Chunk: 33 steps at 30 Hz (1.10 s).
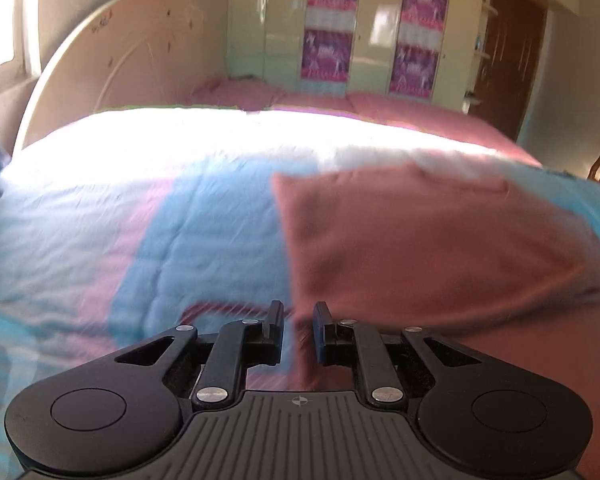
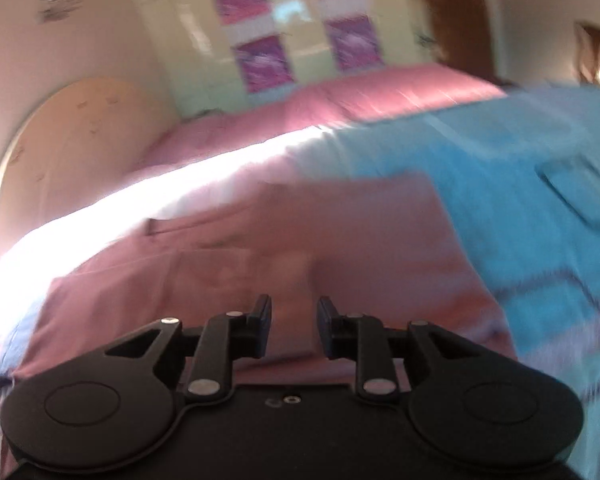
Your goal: Fold small clothes
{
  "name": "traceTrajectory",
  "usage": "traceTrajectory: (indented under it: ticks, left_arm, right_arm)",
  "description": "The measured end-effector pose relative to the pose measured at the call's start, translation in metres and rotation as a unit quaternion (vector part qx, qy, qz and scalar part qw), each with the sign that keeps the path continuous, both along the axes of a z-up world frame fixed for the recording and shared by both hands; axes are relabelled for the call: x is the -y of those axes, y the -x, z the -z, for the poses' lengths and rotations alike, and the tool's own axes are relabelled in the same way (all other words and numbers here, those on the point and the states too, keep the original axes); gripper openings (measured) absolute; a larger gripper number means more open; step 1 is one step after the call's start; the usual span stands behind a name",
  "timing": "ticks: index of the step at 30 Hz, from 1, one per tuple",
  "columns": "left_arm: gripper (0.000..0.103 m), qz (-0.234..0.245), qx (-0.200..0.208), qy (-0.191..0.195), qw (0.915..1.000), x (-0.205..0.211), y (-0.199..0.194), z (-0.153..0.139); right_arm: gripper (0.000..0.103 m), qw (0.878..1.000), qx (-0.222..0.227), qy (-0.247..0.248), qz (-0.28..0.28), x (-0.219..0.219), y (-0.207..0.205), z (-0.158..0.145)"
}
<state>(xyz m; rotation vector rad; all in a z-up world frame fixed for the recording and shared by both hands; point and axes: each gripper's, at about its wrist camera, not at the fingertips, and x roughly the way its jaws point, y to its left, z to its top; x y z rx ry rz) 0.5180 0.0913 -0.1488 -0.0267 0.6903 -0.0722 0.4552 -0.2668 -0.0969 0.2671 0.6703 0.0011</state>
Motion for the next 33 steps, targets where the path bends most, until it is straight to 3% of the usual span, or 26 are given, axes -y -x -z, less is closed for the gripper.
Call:
traceTrajectory:
  ticks: [3, 5, 6, 9, 11, 13, 15, 18, 24, 25, 29, 33]
  left_arm:
    - [0.014, 0.023, -0.013, -0.005, 0.9996, 0.027, -0.018, 0.011]
    - [0.015, 0.039, -0.043, -0.022, 0.9981, 0.04, -0.027, 0.029]
    - [0.015, 0.041, -0.032, -0.031, 0.9982, 0.042, -0.024, 0.033]
    - [0.016, 0.043, -0.038, -0.03, 0.9979, 0.043, -0.024, 0.029]
    - [0.017, 0.039, -0.034, -0.016, 0.9985, 0.041, -0.03, 0.023]
    - [0.026, 0.042, -0.033, -0.017, 0.9984, 0.044, -0.044, 0.021]
    - [0.058, 0.042, -0.04, -0.013, 0.9982, 0.045, -0.067, 0.02]
    - [0.059, 0.035, -0.048, -0.009, 0.9982, 0.044, -0.108, 0.023]
    - [0.059, 0.017, -0.045, 0.03, 0.9984, 0.019, -0.181, 0.024]
    - [0.059, 0.016, -0.042, 0.036, 0.9983, 0.018, -0.179, 0.023]
    - [0.059, 0.015, 0.004, 0.024, 0.9996, 0.029, -0.141, 0.016]
    - [0.061, 0.027, -0.01, 0.005, 0.9996, 0.049, -0.131, 0.036]
  right_arm:
    - [0.023, 0.998, -0.017, 0.017, -0.053, -0.026, -0.02, 0.006]
    - [0.02, 0.994, -0.068, 0.039, -0.081, -0.039, -0.031, 0.023]
    - [0.019, 0.989, -0.087, 0.071, -0.092, -0.044, -0.031, 0.034]
    - [0.016, 0.988, -0.086, 0.092, -0.092, -0.045, -0.027, 0.027]
    - [0.02, 0.991, -0.068, 0.081, -0.084, -0.043, -0.029, 0.018]
    - [0.02, 0.994, -0.046, 0.062, -0.078, -0.044, -0.038, 0.013]
    - [0.02, 0.994, -0.04, 0.05, -0.086, -0.052, -0.059, 0.014]
    - [0.018, 0.992, -0.028, 0.059, -0.11, -0.07, -0.092, 0.02]
    - [0.019, 0.994, -0.048, 0.047, -0.083, -0.057, -0.14, 0.039]
    - [0.02, 0.994, -0.049, 0.048, -0.083, -0.056, -0.138, 0.039]
    - [0.044, 0.995, -0.009, 0.031, -0.091, -0.067, -0.127, 0.022]
    - [0.038, 0.986, -0.017, 0.036, -0.161, -0.114, -0.131, 0.031]
